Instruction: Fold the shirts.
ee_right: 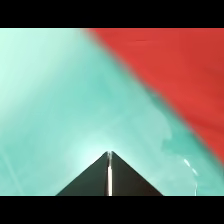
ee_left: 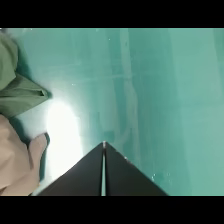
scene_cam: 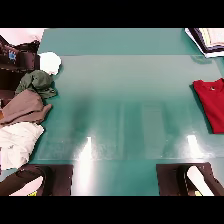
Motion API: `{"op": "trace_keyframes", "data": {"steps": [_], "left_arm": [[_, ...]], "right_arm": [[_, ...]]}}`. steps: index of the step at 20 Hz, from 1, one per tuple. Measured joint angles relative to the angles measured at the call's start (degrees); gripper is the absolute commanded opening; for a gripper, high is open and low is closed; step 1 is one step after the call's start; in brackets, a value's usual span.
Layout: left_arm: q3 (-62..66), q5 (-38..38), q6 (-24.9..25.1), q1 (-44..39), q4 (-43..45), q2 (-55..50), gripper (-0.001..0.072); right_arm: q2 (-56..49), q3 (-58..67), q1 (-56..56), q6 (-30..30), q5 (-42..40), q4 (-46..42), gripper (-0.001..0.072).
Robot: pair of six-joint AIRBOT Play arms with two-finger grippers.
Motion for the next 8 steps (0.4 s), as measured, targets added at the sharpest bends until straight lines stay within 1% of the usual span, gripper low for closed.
{"op": "trace_keyframes", "data": {"steps": [5,8], "left_arm": [[0.0,1.0,0.0,0.0,0.0,0.0,0.0029],[0.0,1.1,0.0,0.0,0.0,0.0,0.0029]], "right_arm": [[3.2,0.0,15.3,0.0,0.3,0.5,0.0017],[3.8,0.1,21.7,0.0,1.2,0.6,0.0017]]}}
